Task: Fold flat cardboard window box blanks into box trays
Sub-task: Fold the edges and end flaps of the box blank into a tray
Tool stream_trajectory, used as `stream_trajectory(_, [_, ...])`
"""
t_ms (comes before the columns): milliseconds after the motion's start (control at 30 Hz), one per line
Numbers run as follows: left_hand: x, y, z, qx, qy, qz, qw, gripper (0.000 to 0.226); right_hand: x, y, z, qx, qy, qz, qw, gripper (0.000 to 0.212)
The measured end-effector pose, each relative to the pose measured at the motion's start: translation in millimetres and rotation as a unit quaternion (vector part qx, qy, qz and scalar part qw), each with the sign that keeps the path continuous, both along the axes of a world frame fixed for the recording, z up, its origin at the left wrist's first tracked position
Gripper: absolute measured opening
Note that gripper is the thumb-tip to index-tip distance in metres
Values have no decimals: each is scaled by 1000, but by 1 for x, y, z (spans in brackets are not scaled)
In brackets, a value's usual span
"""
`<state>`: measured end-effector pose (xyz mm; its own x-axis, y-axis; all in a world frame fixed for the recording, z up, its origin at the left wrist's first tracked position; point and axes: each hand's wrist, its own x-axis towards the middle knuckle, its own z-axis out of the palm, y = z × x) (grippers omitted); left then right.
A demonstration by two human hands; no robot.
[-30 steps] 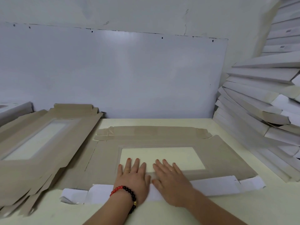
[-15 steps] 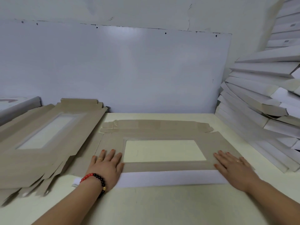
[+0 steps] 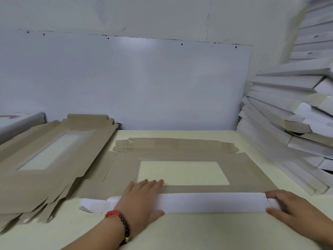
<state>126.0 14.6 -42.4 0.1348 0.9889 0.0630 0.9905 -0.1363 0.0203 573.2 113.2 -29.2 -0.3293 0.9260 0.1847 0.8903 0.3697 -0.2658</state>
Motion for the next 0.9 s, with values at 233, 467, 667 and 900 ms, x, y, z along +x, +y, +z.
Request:
stream_trajectory(233, [35,22,16,-36,128,-109,985,56,-8,6,-8,229,-115,110,960,47])
stream_trajectory(467, [79,41,27,-66,150,-133,977,31,-37,12,-3,54,-56,-38,996,53])
stream_trajectory(667, [81,57,36,-97,31,-61,993,33,-32,15,7,89,-104,81,987,33])
stream_trajectory(900, [82,59,20,-43,50,28,997,42,-115,29,-2,59,-152,66,984,29])
